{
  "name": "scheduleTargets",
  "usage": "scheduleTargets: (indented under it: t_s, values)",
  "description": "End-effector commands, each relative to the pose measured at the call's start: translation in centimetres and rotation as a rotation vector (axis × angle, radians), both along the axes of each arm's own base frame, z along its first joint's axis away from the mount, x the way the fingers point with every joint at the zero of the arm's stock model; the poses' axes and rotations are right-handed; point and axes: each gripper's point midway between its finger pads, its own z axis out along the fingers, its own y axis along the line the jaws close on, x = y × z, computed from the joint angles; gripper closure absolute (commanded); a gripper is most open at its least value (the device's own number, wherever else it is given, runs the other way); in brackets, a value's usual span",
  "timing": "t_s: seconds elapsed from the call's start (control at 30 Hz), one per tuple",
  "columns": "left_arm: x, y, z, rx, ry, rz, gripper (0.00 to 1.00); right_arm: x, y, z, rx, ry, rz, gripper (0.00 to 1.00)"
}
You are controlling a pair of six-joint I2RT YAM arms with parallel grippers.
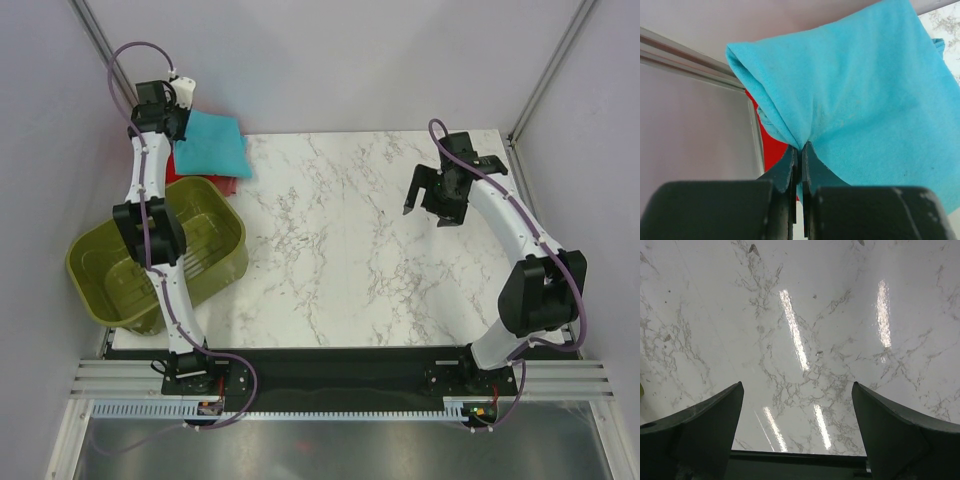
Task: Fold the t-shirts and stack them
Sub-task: Neatly place the folded tshirt to the corner
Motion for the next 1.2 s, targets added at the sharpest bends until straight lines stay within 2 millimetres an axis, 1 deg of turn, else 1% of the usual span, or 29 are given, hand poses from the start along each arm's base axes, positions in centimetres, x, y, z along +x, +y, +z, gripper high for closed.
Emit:
scheduleTargets:
  t_s: [0.0, 0.03, 0.13, 0.17, 0.2, 0.23, 0.27, 0.4, 0.57, 0.6, 0.73, 0.8, 0.9, 0.93, 0.97, 1.03, 1.1, 1.13, 1.17]
  values:
    - [1.6, 1.5, 0.9, 0.035, -0.073, -0.012, 0.98, 0.9, 0.1, 0.8, -0.009, -0.027, 0.01, 0.02]
    - [2.0, 2.4, 0.7, 0.013, -0.094, 0.004, 0.98, 0.8, 0.1, 0.7, -0.006, -0.024, 0.012, 0.02]
    - [2.9, 3.4, 0.9, -0.018, -0.145, 0.022, 0.98, 0.7, 0.1, 0.4, -0.008, -0.015, 0.015, 0.03]
    - [3.3, 3.4, 0.2, -0.02, -0.146, 0.016, 0.98, 0.7, 0.1, 0.3, -0.011, -0.012, 0.017, 0.03]
    - [3.6, 3.3, 0.0, -0.029, -0.153, 0.008, 0.98, 0.6, 0.1, 0.3, -0.013, -0.013, 0.021, 0.03]
    - [4.0, 3.4, 0.3, -0.031, -0.173, 0.012, 0.98, 0.6, 0.0, 0.2, -0.018, -0.012, 0.019, 0.03]
    - [4.2, 3.4, -0.4, -0.04, -0.17, 0.015, 0.98, 0.6, 0.0, 0.2, -0.018, -0.011, 0.021, 0.02]
    - [4.8, 4.1, -0.5, -0.023, -0.192, 0.039, 0.98, 0.6, -0.1, 0.4, -0.025, -0.011, 0.026, 0.03]
    - [4.7, 4.9, 0.6, 0.007, -0.217, 0.051, 0.98, 0.6, -0.2, 0.3, -0.033, -0.007, 0.022, 0.03]
    - [4.5, 5.2, 1.4, 0.023, -0.226, 0.055, 0.98, 0.6, -0.2, 0.3, -0.03, -0.005, 0.023, 0.03]
    - [4.1, 6.6, 2.5, 0.038, -0.245, 0.074, 0.98, 0.7, -0.2, 0.1, -0.033, -0.001, 0.021, 0.02]
    - [4.0, 7.0, 2.4, 0.032, -0.248, 0.073, 0.98, 0.7, -0.2, 0.0, -0.032, 0.004, 0.019, 0.03]
    - [3.9, 7.6, 1.6, 0.048, -0.233, 0.085, 0.98, 0.8, -0.2, -0.1, -0.031, 0.007, 0.021, 0.03]
    - [3.9, 7.7, 1.6, 0.055, -0.235, 0.087, 0.98, 0.9, -0.2, -0.1, -0.033, 0.005, 0.018, 0.03]
    - [3.9, 7.6, 1.8, 0.051, -0.239, 0.084, 0.98, 0.9, -0.2, -0.1, -0.034, 0.004, 0.021, 0.03]
    - [3.9, 7.6, 3.0, 0.044, -0.263, 0.088, 0.98, 0.9, -0.2, 0.0, -0.032, 0.003, 0.015, 0.03]
    - [3.9, 6.7, 4.3, 0.015, -0.291, 0.068, 0.98, 1.1, -0.1, 0.0, -0.029, 0.005, 0.013, 0.03]
    - [3.8, 6.3, 5.3, 0.003, -0.308, 0.049, 0.98, 1.1, 0.0, 0.0, -0.026, 0.005, 0.013, 0.02]
    - [3.8, 5.8, 5.5, -0.006, -0.312, 0.038, 0.98, 1.2, 0.0, -0.1, -0.026, 0.007, 0.013, 0.03]
